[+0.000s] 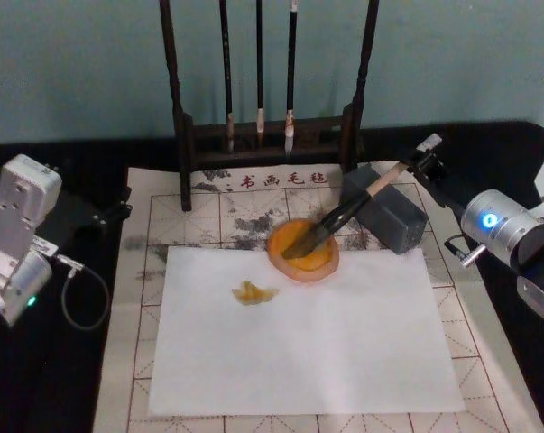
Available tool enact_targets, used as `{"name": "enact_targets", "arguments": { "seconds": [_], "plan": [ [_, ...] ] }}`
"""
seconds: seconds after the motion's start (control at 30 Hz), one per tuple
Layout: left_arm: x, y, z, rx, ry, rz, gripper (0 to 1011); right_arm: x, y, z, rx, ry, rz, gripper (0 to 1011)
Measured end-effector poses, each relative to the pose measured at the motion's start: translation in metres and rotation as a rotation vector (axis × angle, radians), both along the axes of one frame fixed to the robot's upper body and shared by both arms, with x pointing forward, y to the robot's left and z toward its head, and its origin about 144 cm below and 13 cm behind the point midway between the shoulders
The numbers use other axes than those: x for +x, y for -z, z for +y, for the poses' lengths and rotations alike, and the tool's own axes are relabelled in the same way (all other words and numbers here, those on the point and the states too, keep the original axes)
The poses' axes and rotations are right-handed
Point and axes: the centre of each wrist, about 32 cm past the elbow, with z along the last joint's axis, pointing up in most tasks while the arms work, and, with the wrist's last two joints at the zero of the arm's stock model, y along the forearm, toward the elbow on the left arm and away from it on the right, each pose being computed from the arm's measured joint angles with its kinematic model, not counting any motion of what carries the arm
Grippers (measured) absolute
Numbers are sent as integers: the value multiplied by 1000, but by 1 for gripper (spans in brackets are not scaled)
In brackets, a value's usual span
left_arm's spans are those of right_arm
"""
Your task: Pick up the brush from the inkstone, write on the paper, then place the brush back to its original position.
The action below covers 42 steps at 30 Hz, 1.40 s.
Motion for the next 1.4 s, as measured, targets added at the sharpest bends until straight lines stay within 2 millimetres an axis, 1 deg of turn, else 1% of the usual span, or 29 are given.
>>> {"name": "enact_targets", "arguments": {
  "seconds": [0.4, 0.43, 0.53, 0.6, 0.7, 0.8, 0.87, 0.97, 1.0, 1.07, 1.1, 1.13, 1.17, 1.2, 1.27, 1.3, 1.4],
  "plan": [
    [0, 0, 0, 0, 0, 0, 1001, 0, 0, 0, 2, 1, -1, 187],
    [0, 0, 0, 0, 0, 0, 1001, 0, 0, 0, 2, 1, -2, 222],
    [0, 0, 0, 0, 0, 0, 1001, 0, 0, 0, 2, 1, -2, 269],
    [0, 0, 0, 0, 0, 0, 1001, 0, 0, 0, 2, 1, -2, 348],
    [0, 0, 0, 0, 0, 0, 1001, 0, 0, 0, 3, 1, -1, 404],
    [0, 0, 0, 0, 0, 0, 1001, 0, 0, 0, 3, 1, -1, 544],
    [0, 0, 0, 0, 0, 0, 1001, 0, 0, 0, 3, 0, -1, 586],
    [0, 0, 0, 0, 0, 0, 1001, 0, 0, 0, 3, 0, -1, 705],
    [0, 0, 0, 0, 0, 0, 1001, 0, 0, 0, 3, 0, -1, 705],
    [0, 0, 0, 0, 0, 0, 1001, 0, 0, 0, 2, 0, -1, 795],
    [0, 0, 0, 0, 0, 0, 1001, 0, 0, 0, 2, 0, -1, 795],
    [0, 0, 0, 0, 0, 0, 1001, 0, 0, 0, 2, 0, -1, 837],
    [0, 0, 0, 0, 0, 0, 1001, 0, 0, 0, 2, 0, -1, 847],
    [0, 0, 0, 0, 0, 0, 1001, 0, 0, 0, 2, 0, -1, 906],
    [0, 0, 0, 0, 0, 0, 1001, 0, 0, 0, 2, -1, -1, 938],
    [0, 0, 0, 0, 0, 0, 1001, 0, 0, 0, 2, -1, -2, 982],
    [0, 0, 0, 0, 0, 0, 1001, 0, 0, 0, 2, -1, -2, 1000]
  ]
}}
